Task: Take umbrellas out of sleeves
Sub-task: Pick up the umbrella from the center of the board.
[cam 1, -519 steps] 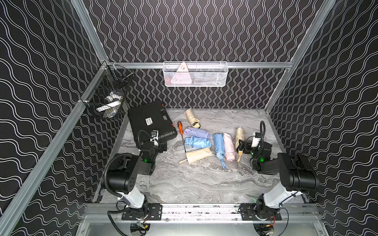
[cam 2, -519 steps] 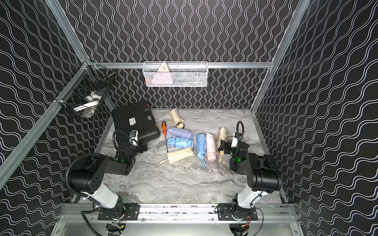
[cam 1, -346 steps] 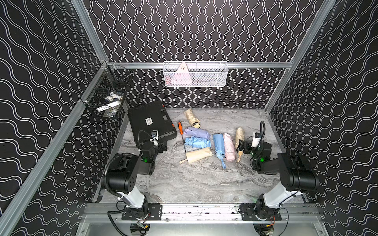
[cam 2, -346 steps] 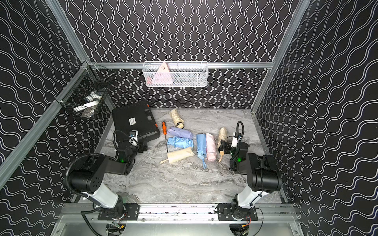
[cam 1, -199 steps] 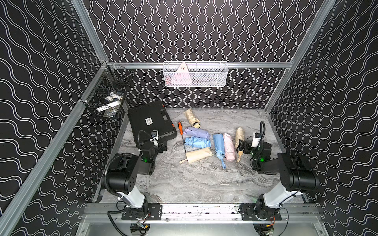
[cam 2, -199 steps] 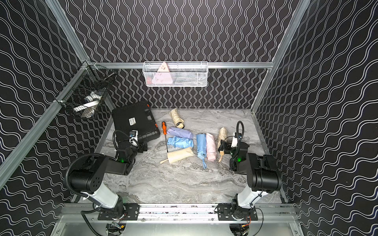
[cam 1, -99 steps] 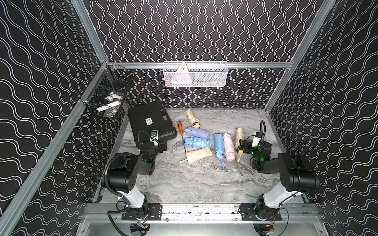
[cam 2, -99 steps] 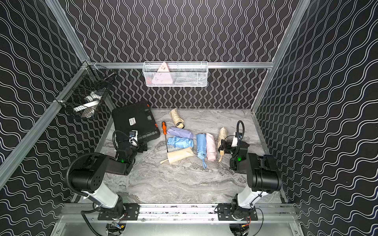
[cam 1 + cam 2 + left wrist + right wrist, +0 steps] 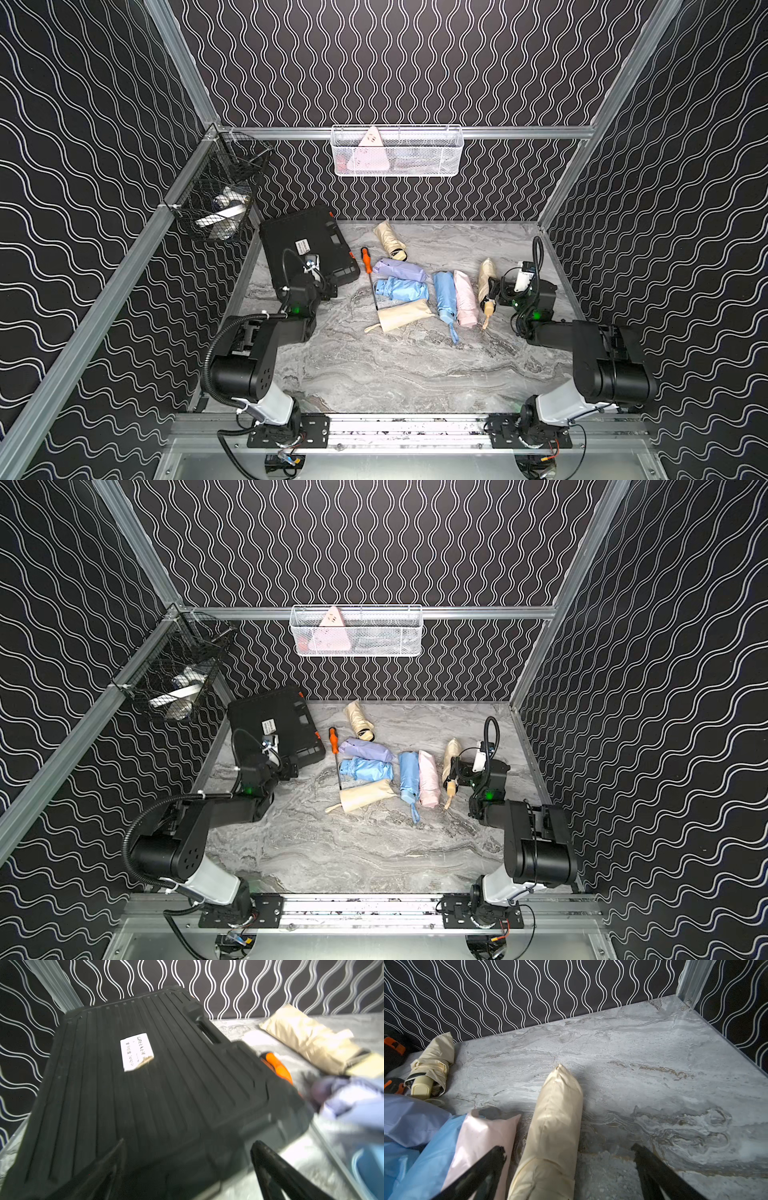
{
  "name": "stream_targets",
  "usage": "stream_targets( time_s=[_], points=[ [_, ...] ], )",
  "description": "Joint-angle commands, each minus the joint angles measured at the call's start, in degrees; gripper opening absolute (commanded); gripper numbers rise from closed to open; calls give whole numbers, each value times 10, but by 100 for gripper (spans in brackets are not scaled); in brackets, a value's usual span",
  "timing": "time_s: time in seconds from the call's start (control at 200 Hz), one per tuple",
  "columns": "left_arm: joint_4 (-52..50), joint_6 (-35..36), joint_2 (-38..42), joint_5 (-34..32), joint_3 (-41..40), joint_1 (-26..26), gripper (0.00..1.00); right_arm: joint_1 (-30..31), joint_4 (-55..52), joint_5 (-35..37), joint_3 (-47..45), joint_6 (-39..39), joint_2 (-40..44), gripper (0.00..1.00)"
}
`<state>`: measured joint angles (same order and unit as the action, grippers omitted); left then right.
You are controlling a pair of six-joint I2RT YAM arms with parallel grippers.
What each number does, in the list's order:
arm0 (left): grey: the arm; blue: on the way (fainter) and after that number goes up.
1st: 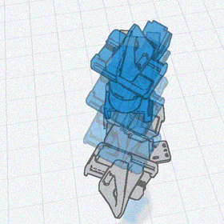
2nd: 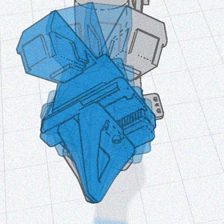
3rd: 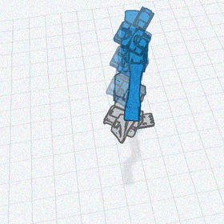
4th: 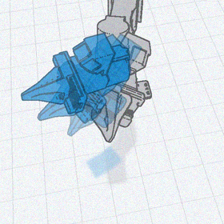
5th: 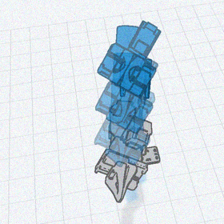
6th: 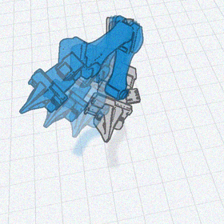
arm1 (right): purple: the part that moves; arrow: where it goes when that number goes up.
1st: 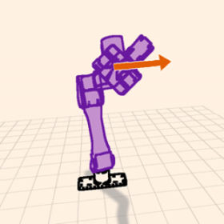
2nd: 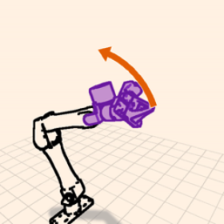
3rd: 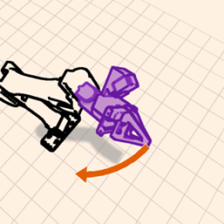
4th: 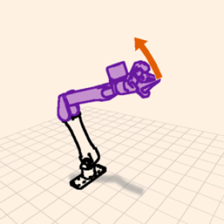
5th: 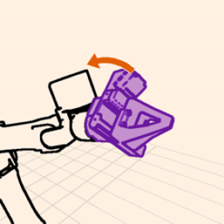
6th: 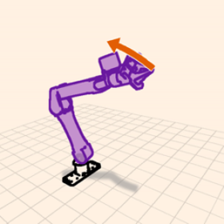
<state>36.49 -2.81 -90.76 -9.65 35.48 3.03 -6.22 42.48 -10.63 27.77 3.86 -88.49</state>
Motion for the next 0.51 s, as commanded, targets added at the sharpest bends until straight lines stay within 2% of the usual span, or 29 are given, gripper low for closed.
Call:
stream_targets(
  time_s=[0.0,0.03,0.105,0.195,0.26,0.39,0.5],
  points=[
    [-147,-57,11,-44,25,0,99,0,-39,0,9,-2,18,100],
    [-177,-80,14,-56,35,0,99,0,-48,6,14,1,25,100],
    [-231,-79,17,-69,63,14,99,0,-75,21,29,17,46,100],
    [-304,-103,21,-86,97,30,99,0,-115,38,64,72,63,100],
    [-344,-113,25,-87,120,33,99,1,-195,45,120,99,64,100],
    [-449,-135,29,-109,192,34,99,3,-380,109,235,232,59,100],
    [-498,-153,34,-71,237,38,99,4,-395,104,259,214,69,100]
  ],
)
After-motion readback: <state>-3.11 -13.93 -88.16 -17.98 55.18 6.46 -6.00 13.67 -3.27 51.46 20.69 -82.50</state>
